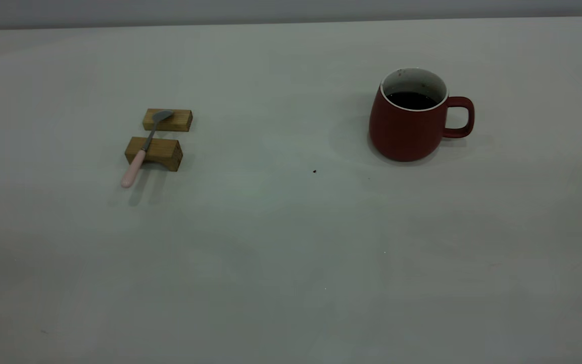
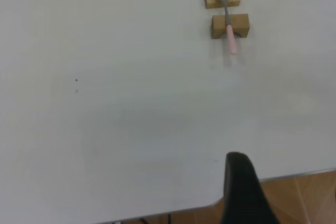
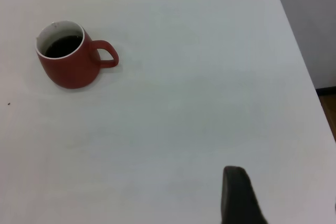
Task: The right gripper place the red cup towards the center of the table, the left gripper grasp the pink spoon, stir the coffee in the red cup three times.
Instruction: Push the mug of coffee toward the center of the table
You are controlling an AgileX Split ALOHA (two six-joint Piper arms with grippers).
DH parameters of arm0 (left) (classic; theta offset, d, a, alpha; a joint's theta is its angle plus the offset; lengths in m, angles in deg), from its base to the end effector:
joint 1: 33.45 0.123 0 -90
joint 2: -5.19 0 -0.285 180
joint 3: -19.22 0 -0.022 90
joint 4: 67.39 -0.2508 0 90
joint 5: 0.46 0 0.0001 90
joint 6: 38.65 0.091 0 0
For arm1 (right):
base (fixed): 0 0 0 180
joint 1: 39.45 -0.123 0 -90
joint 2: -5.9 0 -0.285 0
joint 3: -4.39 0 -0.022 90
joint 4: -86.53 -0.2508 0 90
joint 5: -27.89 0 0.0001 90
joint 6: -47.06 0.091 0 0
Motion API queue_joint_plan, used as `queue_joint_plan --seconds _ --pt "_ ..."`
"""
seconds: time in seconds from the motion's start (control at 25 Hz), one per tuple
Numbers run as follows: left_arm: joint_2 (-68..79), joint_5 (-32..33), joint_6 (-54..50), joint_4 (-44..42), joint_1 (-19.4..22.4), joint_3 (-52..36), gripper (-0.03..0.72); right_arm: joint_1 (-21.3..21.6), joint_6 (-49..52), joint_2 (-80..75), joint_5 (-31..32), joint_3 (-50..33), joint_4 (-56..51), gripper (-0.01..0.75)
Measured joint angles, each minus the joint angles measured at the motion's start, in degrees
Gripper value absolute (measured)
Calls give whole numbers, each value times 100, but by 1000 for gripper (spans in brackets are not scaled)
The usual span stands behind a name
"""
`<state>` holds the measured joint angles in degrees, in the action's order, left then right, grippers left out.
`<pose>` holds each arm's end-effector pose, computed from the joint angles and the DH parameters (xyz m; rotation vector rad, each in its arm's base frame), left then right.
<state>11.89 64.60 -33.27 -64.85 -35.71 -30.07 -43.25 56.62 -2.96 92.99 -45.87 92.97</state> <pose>-0.0097 -0.0033 0.2678 0.1449 2.1070 -0.0211 -0.0021 -0.0094 0.2637 0.1158 2.1590 -0.0034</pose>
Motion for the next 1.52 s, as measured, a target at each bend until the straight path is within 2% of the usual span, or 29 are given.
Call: queue_joint_plan --seconds 1.28,1.52 --pt "0 0 0 0 0 0 490 0 -1 0 0 0 0 474" --pt "0 0 0 0 0 0 490 0 -125 -285 -11 0 -416 485"
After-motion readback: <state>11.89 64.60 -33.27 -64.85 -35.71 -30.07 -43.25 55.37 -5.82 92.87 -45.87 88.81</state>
